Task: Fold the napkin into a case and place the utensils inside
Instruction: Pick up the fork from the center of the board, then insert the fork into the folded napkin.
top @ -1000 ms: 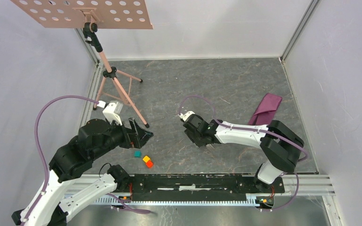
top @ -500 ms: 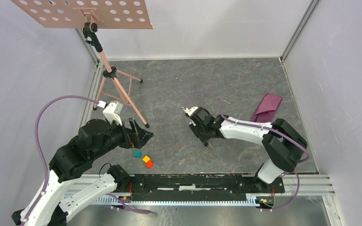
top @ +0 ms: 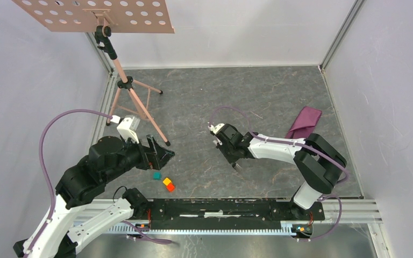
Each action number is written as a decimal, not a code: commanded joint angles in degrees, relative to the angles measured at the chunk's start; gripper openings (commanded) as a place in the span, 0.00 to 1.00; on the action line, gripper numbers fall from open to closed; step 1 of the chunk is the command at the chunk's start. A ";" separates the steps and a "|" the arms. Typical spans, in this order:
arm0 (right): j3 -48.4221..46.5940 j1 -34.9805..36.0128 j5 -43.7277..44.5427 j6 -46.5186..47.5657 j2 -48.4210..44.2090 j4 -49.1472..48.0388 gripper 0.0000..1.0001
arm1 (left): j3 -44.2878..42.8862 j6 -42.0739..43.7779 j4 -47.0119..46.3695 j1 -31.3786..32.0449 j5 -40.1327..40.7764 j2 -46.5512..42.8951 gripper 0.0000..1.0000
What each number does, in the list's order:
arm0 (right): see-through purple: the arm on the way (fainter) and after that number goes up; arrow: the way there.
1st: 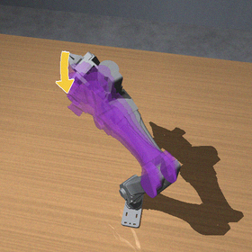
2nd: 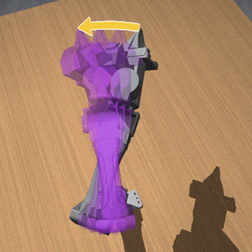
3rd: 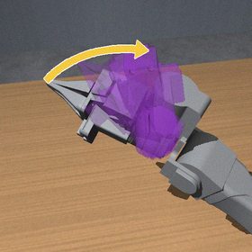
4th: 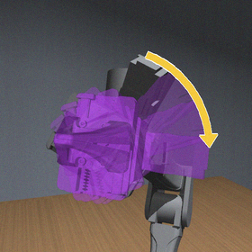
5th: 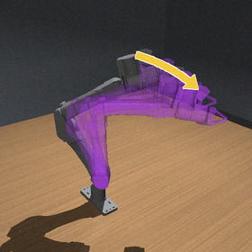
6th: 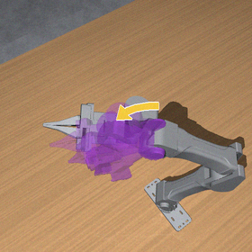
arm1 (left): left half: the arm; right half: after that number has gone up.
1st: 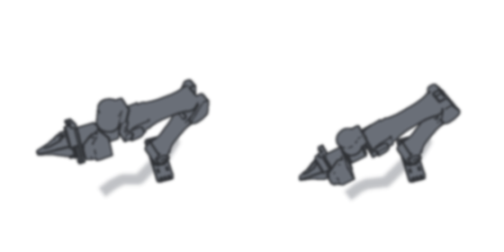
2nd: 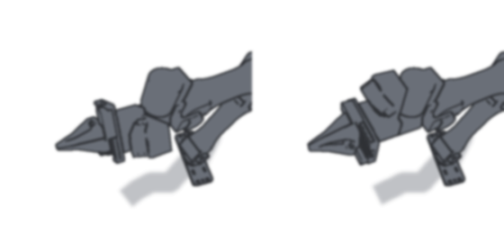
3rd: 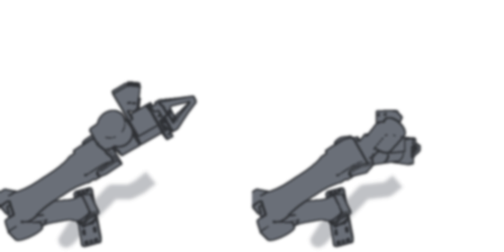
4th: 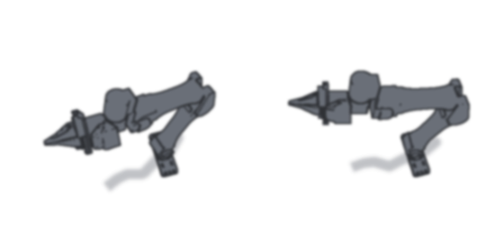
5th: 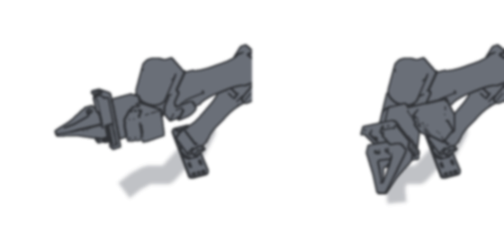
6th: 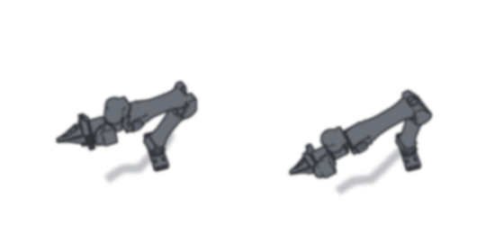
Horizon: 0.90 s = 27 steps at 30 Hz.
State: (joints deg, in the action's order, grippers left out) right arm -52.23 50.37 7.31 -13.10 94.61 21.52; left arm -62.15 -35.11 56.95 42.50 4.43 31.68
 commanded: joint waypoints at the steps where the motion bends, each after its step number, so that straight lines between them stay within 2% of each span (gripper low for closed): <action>1: -1.48 -0.27 1.49 0.26 2.20 -0.19 0.04 | -0.26 -0.81 -1.14 0.07 0.65 -0.38 1.00; 2: -1.84 -0.28 2.29 -0.08 1.75 0.24 0.00 | -0.17 -0.75 -1.20 0.11 0.67 -0.39 1.00; 6: 0.19 -0.89 4.82 -1.07 -4.67 -1.19 0.00 | 0.57 -0.35 -1.96 0.13 0.30 -0.72 1.00; 10: 5.12 -4.39 4.13 -2.28 -15.65 -1.71 0.00 | 0.97 0.54 -2.52 0.13 0.06 -1.07 1.00; 15: 8.78 -15.85 -1.91 -8.72 -28.03 8.69 0.00 | 2.70 1.91 -3.98 0.12 0.01 -2.05 1.00; 18: 8.37 -22.37 -0.47 -11.80 -34.02 16.99 0.00 | 3.52 2.93 -4.78 0.13 -0.43 -2.06 1.00; 22: 7.06 -36.02 -0.45 -12.20 -34.77 27.54 0.00 | 3.55 4.64 -5.40 0.13 -1.05 -1.72 1.00; 27: 6.14 -45.78 0.57 -8.30 -32.93 28.16 0.00 | 1.96 7.09 -4.75 0.17 -1.59 -1.35 1.00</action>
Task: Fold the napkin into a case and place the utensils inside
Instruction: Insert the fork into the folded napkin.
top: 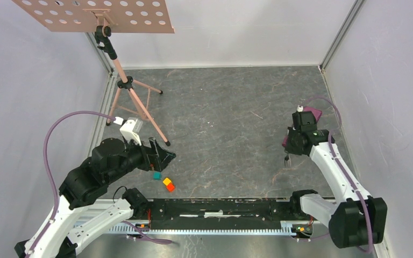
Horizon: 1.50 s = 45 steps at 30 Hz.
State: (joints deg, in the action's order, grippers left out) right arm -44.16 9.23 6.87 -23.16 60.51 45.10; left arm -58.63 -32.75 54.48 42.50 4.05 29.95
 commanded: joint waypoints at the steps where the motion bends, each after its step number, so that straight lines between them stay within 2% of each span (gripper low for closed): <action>1: -1.98 -6.51 0.68 2.77 2.08 4.46 0.00 | -1.66 4.96 -2.18 0.12 -1.47 0.28 1.00; 5: -2.10 -11.99 -0.13 6.15 4.52 3.31 0.00 | -1.62 4.95 -2.04 0.13 -1.94 -0.33 1.00; 14: -3.13 -18.82 -2.05 9.77 9.21 -0.01 0.00 | -1.23 5.61 -1.36 0.13 -1.14 -1.09 1.00; 34: -12.59 -22.28 -5.87 10.77 27.13 -8.05 0.00 | 0.27 5.73 -2.16 0.12 -0.18 0.79 1.00; 45: -16.39 -23.25 -5.32 8.88 32.98 -13.10 0.00 | 0.26 6.00 -1.91 0.11 0.83 2.11 1.00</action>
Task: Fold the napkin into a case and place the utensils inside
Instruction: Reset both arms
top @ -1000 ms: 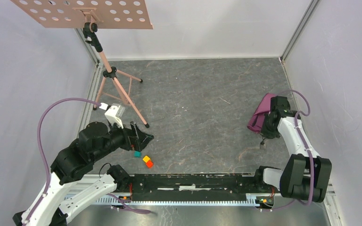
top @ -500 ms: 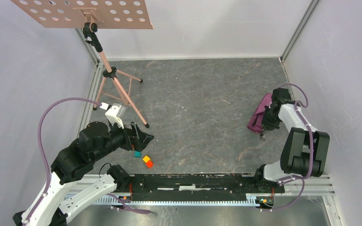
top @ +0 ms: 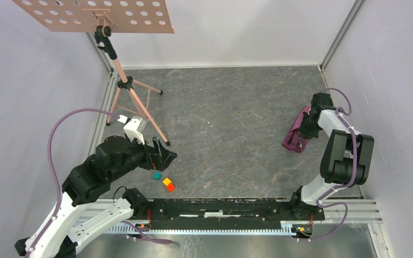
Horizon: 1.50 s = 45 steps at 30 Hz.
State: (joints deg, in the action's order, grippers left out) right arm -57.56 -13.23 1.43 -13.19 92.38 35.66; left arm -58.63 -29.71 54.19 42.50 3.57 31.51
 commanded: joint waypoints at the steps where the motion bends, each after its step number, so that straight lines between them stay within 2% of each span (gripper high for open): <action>1: -3.15 -0.82 0.20 -1.26 1.52 -4.07 0.00 | 0.27 2.93 -1.66 0.13 1.39 0.72 1.00; 18: 0.70 -1.80 3.57 -5.53 2.99 -15.43 0.00 | -0.34 1.33 -0.14 0.10 1.79 1.20 1.00; 23: 2.85 -1.80 1.53 -6.80 3.01 -18.04 0.00 | -0.76 0.67 -0.06 0.08 1.46 1.70 1.00; 24: 3.27 -1.79 0.79 -6.74 2.58 -18.11 0.04 | -0.94 0.48 0.16 0.08 1.51 1.79 1.00; 28: 7.83 -1.73 -3.31 -4.99 -4.33 -19.53 0.34 | -1.16 -0.63 0.68 0.09 1.50 1.40 1.00; 30: 10.34 -1.78 -2.79 -3.30 -9.45 -18.34 0.42 | -0.96 -1.48 0.64 0.12 1.41 0.95 1.00; 33: 13.11 -1.73 -4.30 -0.04 -19.18 -14.15 0.46 | -1.76 -2.19 1.08 0.08 0.87 0.99 1.00; 35: 14.56 -1.24 -9.25 2.09 -27.26 -11.53 0.48 | -3.27 -2.26 1.51 0.08 0.78 1.47 1.00; 37: 13.00 0.56 -15.00 5.07 -36.04 -7.93 0.58 | -6.32 -1.81 2.58 0.08 1.79 2.72 1.00; 38: 10.53 2.13 -18.00 7.38 -39.16 -5.90 0.64 | -8.26 -1.40 3.23 0.13 2.43 3.48 1.00; 39: 7.33 3.36 -20.66 9.11 -42.13 -2.39 0.77 | -10.94 -0.85 3.79 0.13 3.21 4.41 1.00; 40: 2.92 4.13 -22.45 10.92 -44.21 1.43 0.98 | -13.99 -0.19 4.46 0.13 4.46 5.41 1.00; 42: -7.46 5.16 -21.48 12.72 -47.76 8.22 0.98 | -20.15 1.79 5.57 0.13 7.27 7.27 1.00; 45: -20.73 8.40 -19.56 11.00 -50.31 10.80 0.98 | -29.52 6.44 5.16 0.11 10.26 10.11 1.00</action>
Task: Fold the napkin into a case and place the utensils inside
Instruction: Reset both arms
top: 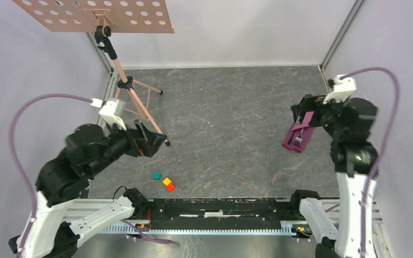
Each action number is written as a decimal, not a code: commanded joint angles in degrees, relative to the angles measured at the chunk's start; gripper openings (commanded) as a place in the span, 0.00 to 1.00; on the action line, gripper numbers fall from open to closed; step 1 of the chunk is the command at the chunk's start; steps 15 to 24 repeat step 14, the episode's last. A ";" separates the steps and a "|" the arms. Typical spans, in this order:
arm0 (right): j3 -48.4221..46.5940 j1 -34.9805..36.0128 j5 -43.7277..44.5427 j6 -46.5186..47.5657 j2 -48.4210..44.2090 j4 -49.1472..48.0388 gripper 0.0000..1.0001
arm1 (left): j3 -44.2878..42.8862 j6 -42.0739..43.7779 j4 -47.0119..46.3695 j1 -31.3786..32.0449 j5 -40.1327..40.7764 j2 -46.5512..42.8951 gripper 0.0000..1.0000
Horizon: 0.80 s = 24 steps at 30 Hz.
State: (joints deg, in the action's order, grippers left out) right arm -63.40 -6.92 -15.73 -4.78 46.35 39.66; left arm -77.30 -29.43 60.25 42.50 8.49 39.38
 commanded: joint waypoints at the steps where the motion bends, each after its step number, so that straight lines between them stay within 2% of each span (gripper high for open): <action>1: -19.58 2.09 -2.45 2.20 -4.62 7.12 0.98 | -13.45 7.99 -1.32 0.13 6.22 3.03 1.00; 5: -33.80 3.31 -0.91 0.49 -3.68 5.58 0.98 | -22.91 12.63 -3.63 0.12 12.37 5.18 1.00; 9: -45.70 5.50 3.40 -0.19 0.09 5.26 0.98 | -27.07 14.94 -8.72 0.15 14.10 4.36 1.00; 12: -44.73 6.64 5.18 0.07 -0.28 1.49 0.98 | -27.68 15.95 -11.43 0.05 14.55 3.24 1.00; 14: -39.41 9.09 6.77 0.46 -2.40 -3.46 0.98 | -28.37 16.31 -11.82 0.13 15.85 2.75 1.00; 24: -39.41 9.09 6.77 0.46 -2.40 -3.46 0.98 | -28.37 16.31 -11.82 0.13 15.85 2.75 1.00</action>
